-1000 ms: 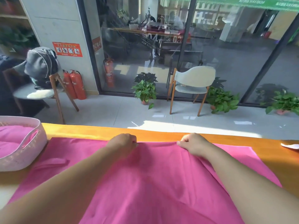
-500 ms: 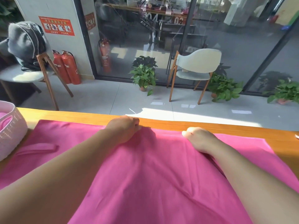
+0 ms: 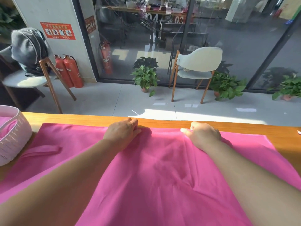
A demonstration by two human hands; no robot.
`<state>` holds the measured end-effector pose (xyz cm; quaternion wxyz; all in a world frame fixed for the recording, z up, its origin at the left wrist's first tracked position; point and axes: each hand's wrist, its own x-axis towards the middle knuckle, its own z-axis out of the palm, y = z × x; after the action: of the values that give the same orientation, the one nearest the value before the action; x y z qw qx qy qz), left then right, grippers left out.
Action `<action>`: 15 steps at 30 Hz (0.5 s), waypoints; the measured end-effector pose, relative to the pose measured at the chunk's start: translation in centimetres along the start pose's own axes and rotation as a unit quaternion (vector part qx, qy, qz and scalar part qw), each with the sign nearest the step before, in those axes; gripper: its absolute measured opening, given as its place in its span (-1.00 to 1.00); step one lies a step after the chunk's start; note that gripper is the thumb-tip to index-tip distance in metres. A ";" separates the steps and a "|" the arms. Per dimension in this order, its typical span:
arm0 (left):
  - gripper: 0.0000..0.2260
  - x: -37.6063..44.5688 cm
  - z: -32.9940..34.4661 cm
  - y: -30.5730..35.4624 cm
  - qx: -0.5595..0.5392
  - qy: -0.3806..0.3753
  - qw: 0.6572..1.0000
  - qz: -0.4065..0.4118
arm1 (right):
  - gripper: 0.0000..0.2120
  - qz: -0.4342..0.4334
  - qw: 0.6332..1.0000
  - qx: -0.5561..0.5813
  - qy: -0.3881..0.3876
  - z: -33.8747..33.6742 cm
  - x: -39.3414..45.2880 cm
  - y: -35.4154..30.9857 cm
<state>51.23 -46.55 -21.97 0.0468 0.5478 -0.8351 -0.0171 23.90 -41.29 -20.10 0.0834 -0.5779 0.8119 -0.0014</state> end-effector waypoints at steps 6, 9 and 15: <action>-0.89 -5.1 -0.3 3.0 -0.049 0.222 0.973 0.039 | -0.75 -0.197 0.956 0.036 0.213 0.6 -5.9 -2.5; -0.74 -9.2 1.9 4.1 -0.092 0.155 0.983 0.042 | -0.49 -0.228 0.967 0.044 0.109 3.9 -9.4 -3.0; -0.33 -11.8 2.6 4.9 -0.065 -0.001 0.997 0.029 | -0.20 -0.190 0.981 0.031 0.020 5.6 -12.0 -1.1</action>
<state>51.20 -33.87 -24.83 0.0816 0.5187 -0.8481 -0.0707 29.49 -29.82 -23.94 0.0835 -0.7185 0.6884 -0.0539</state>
